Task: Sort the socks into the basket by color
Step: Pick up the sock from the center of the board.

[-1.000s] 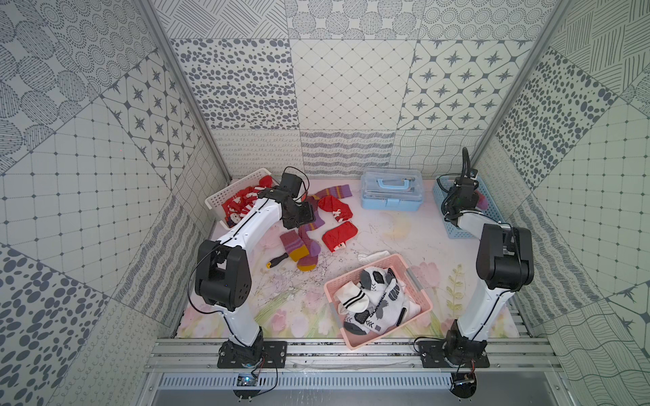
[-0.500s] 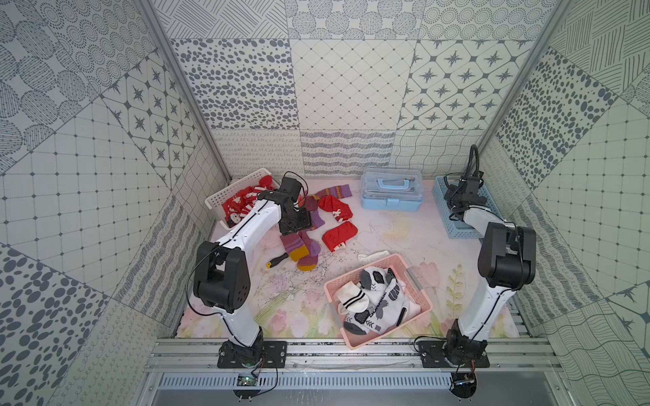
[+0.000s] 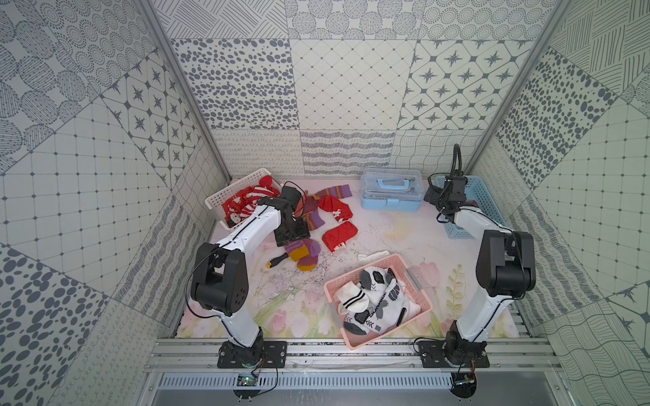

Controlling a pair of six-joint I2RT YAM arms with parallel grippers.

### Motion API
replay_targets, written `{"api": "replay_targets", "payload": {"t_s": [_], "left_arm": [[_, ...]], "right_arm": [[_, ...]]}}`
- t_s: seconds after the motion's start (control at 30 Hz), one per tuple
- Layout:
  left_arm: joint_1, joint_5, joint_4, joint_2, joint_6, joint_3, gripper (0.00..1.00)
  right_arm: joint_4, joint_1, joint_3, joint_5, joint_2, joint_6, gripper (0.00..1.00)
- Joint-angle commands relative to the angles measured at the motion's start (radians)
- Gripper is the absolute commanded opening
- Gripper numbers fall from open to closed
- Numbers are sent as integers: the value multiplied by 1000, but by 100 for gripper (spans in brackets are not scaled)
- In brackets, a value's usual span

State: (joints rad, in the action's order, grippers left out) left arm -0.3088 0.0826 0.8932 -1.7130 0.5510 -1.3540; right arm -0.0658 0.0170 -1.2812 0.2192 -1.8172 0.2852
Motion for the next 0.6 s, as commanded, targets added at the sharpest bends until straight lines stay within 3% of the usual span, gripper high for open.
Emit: {"api": "replay_targets", "payload": {"t_s": [0.0, 0.07, 0.3, 0.57], "left_arm": [[-3, -21, -1, -8, 40, 44, 77], [-5, -20, -37, -20, 40, 59, 82], [-7, -111, -96, -88, 11, 23, 83], [34, -207, -165, -40, 20, 41, 83]], "right_arm": [[-9, -54, 33, -46, 58, 28, 98], [-20, -92, 45, -60, 72, 31, 98], [-59, -222, 53, -102, 113, 27, 98], [-102, -294, 22, -110, 145, 26, 98]]}}
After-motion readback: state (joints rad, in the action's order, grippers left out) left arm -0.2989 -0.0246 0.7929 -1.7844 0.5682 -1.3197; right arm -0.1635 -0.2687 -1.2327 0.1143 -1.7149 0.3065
